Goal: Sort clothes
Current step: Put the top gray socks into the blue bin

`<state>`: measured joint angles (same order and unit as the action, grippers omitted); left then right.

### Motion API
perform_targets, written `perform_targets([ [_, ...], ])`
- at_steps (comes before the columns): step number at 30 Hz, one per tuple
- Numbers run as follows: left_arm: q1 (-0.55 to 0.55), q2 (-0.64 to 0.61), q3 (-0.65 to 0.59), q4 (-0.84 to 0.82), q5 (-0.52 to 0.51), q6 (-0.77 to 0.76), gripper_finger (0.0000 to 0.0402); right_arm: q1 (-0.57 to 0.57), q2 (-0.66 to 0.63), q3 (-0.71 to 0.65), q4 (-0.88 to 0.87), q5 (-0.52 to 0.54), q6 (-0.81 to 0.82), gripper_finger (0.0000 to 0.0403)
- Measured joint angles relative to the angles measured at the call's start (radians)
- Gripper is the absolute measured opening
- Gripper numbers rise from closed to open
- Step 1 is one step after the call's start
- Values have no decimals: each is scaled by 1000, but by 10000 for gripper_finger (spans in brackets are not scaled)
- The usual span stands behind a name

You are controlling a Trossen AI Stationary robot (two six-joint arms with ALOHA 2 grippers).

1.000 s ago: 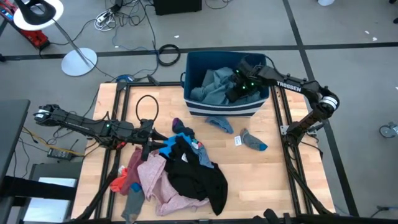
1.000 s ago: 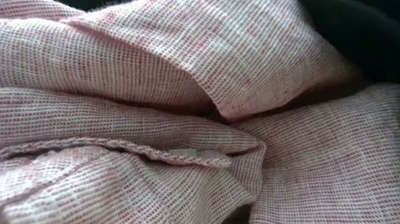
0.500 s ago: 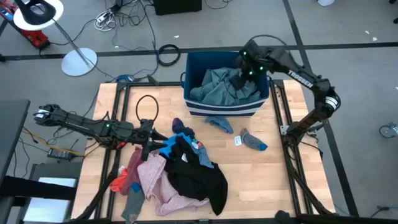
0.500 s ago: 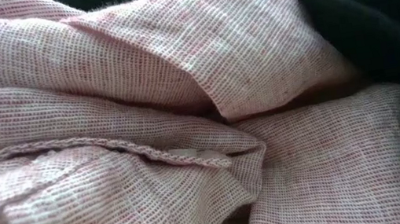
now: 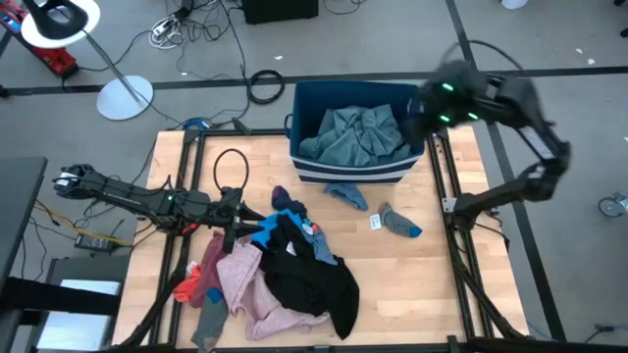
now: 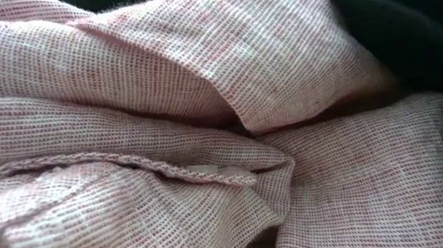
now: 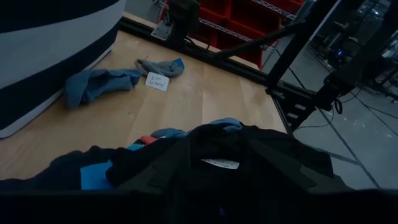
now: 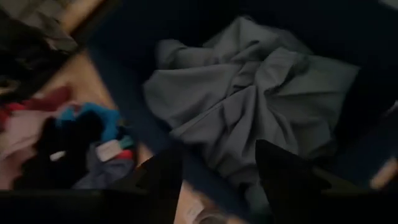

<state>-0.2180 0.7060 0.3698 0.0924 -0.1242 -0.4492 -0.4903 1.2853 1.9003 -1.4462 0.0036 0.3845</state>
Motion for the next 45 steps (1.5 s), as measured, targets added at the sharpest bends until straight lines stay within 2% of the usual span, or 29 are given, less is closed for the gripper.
perform_targets([
  [4, 0, 1, 0, 17, 0, 1, 163, 154, -109, -8, -71, 44, 169, 183],
  [8, 0, 0, 0, 90, 0, -3, 163, 323, -174, -94, -123, 88, 334, 177],
  [14, 0, 0, 0, 207, 0, -3, 163, 519, -184, -386, -83, 131, 509, 176],
  [18, 0, 0, 0, 294, 2, -5, 163, 599, -179, -610, 58, 158, 563, 174],
  [22, 0, 0, 0, 363, 13, -8, 163, 628, -167, -798, 234, 154, 609, 173],
  [29, 0, 0, 0, 388, 22, -7, 163, 617, -122, -1020, 371, 161, 710, 173],
  [37, 0, 0, 0, 380, -6, 29, 163, 603, -28, -1174, 496, 158, 727, 171],
  [45, 0, 0, 0, 380, -40, 49, 163, 603, 87, -1245, 682, 145, 723, 161],
])
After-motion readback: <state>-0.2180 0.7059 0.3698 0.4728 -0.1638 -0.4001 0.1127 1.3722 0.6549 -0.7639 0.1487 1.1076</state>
